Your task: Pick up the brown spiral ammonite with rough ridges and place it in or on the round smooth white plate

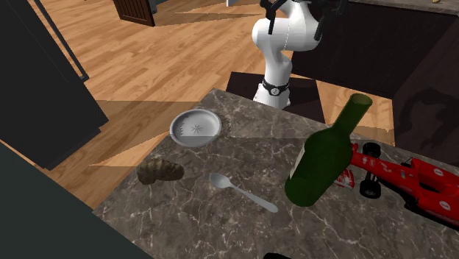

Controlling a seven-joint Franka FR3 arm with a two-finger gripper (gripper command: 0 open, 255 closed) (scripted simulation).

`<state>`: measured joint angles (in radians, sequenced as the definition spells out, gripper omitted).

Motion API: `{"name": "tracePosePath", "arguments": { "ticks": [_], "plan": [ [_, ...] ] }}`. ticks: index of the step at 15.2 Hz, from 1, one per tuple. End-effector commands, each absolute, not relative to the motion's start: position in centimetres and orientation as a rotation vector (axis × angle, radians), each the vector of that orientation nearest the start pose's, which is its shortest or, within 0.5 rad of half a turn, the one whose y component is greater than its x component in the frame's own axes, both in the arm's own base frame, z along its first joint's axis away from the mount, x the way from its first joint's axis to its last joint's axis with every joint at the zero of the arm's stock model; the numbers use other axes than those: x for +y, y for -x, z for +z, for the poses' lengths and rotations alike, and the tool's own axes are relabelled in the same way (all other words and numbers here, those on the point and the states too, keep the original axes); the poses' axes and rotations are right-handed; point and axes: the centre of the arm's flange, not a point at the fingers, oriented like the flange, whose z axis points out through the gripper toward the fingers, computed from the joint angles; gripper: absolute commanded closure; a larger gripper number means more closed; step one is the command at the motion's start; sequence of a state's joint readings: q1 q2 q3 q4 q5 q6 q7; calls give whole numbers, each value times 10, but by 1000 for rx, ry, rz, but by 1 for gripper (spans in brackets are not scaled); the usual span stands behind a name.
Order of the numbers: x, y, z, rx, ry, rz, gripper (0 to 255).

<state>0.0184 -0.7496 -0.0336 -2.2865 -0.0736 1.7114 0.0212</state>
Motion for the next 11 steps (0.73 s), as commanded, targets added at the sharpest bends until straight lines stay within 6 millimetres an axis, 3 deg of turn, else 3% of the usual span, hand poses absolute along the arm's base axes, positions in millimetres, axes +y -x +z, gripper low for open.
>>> {"name": "tracePosePath", "arguments": {
  "ticks": [1,11],
  "plan": [
    [-16,-331,626,40,3179,-278,0],
    [-65,-441,561,585,3159,-193,0]
  ]
}}
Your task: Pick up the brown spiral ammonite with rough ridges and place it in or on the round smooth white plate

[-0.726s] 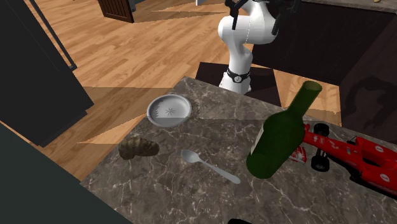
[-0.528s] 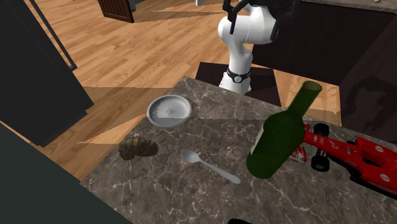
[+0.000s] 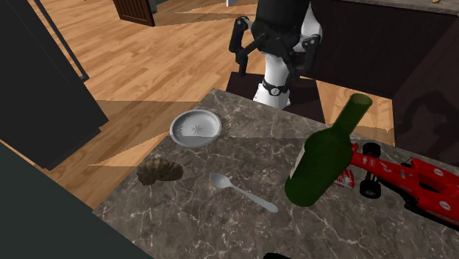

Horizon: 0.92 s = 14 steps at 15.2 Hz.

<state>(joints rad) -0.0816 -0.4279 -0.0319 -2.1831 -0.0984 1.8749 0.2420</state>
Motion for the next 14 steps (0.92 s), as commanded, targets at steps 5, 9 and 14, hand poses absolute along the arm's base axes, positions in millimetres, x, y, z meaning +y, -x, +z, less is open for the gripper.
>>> {"name": "tracePosePath", "arguments": {
  "ticks": [5,9,14],
  "plan": [
    [-103,-487,528,855,3113,-148,0],
    [-139,-518,500,1069,3059,-110,0],
    [-189,-549,464,1330,2969,-62,0]
  ]
}}
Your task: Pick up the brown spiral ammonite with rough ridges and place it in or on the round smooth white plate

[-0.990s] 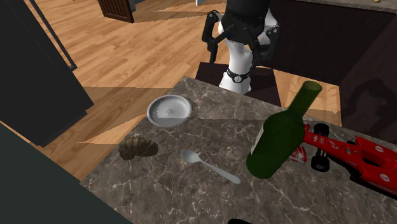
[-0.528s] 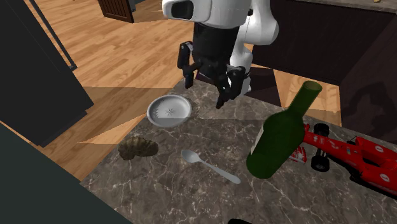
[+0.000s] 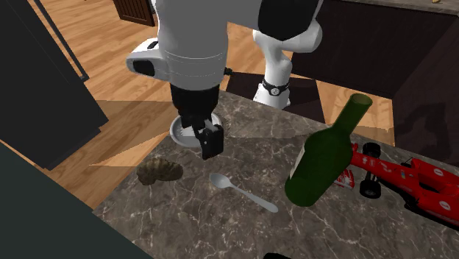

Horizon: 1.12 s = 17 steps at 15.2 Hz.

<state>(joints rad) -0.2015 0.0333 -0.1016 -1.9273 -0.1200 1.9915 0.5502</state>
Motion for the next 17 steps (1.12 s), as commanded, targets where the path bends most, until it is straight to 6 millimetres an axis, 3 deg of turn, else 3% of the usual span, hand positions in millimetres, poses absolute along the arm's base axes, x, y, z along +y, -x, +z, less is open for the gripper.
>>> {"name": "tracePosePath", "arguments": {
  "ticks": [1,9,17],
  "plan": [
    [-199,-554,457,1381,2948,-52,0],
    [-288,-579,399,1777,2748,26,0],
    [-298,-577,359,1800,2734,31,0]
  ]
}}
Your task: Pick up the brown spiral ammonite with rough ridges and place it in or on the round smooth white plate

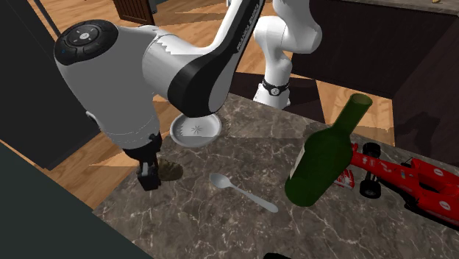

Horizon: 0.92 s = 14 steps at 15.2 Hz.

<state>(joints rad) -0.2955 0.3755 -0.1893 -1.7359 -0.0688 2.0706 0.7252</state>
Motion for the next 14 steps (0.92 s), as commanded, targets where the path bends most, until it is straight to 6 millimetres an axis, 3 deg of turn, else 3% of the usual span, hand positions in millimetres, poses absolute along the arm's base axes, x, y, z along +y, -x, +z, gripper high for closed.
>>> {"name": "tracePosePath", "arguments": {
  "ticks": [1,8,9,14],
  "plan": [
    [-298,-576,356,1800,2734,31,0],
    [-298,-576,356,1800,2734,31,0],
    [-298,-576,356,1800,2734,31,255],
    [-298,-576,356,1800,2734,31,255]
  ]
}}
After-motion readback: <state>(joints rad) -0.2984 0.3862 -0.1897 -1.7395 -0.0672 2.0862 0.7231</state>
